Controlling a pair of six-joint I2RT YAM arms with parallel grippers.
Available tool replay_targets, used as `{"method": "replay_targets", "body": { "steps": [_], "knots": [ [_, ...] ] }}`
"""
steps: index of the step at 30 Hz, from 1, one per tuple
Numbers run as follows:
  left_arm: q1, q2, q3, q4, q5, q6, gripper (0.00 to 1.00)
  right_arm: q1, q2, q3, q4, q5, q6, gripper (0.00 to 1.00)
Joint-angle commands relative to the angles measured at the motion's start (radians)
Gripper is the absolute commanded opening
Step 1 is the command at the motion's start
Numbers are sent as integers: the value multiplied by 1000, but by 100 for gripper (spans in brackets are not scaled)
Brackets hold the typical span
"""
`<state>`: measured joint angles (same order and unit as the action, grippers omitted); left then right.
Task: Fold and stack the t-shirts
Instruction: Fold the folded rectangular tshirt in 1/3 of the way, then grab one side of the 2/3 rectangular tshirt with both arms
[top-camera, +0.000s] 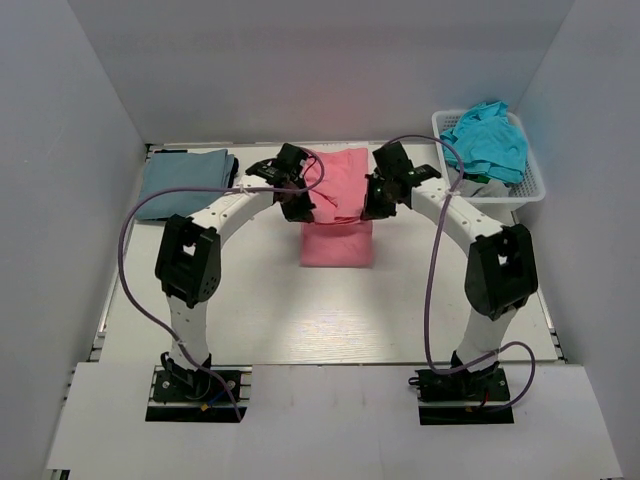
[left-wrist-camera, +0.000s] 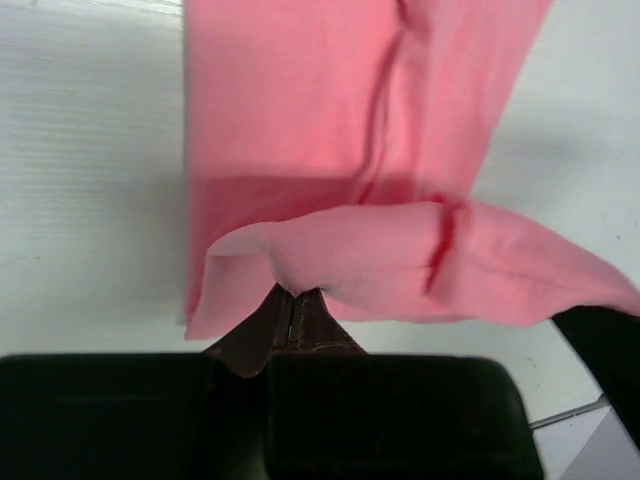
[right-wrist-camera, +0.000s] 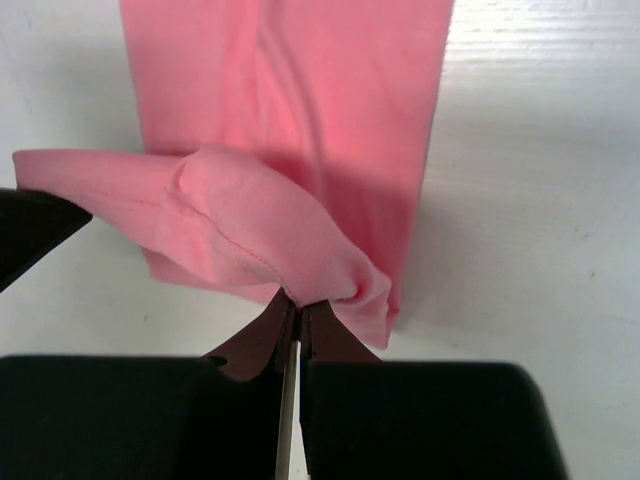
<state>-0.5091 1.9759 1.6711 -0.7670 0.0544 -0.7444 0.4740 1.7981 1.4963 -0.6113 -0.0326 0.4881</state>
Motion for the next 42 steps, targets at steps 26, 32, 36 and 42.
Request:
{"method": "replay_targets", "body": {
  "steps": [26, 32, 36, 42],
  "knots": [
    [155, 311, 351, 105, 62, -88, 53, -156, 452, 480, 77, -231, 168, 45],
    [222, 305, 498, 57, 45, -89, 100, -196, 460, 576, 125, -326, 184, 90],
    [222, 164, 330, 109, 57, -35, 100, -193, 336, 382, 153, -308, 103, 90],
    [166, -27, -62, 142, 154, 76, 100, -186, 107, -96, 149, -296, -6, 90]
  ]
}}
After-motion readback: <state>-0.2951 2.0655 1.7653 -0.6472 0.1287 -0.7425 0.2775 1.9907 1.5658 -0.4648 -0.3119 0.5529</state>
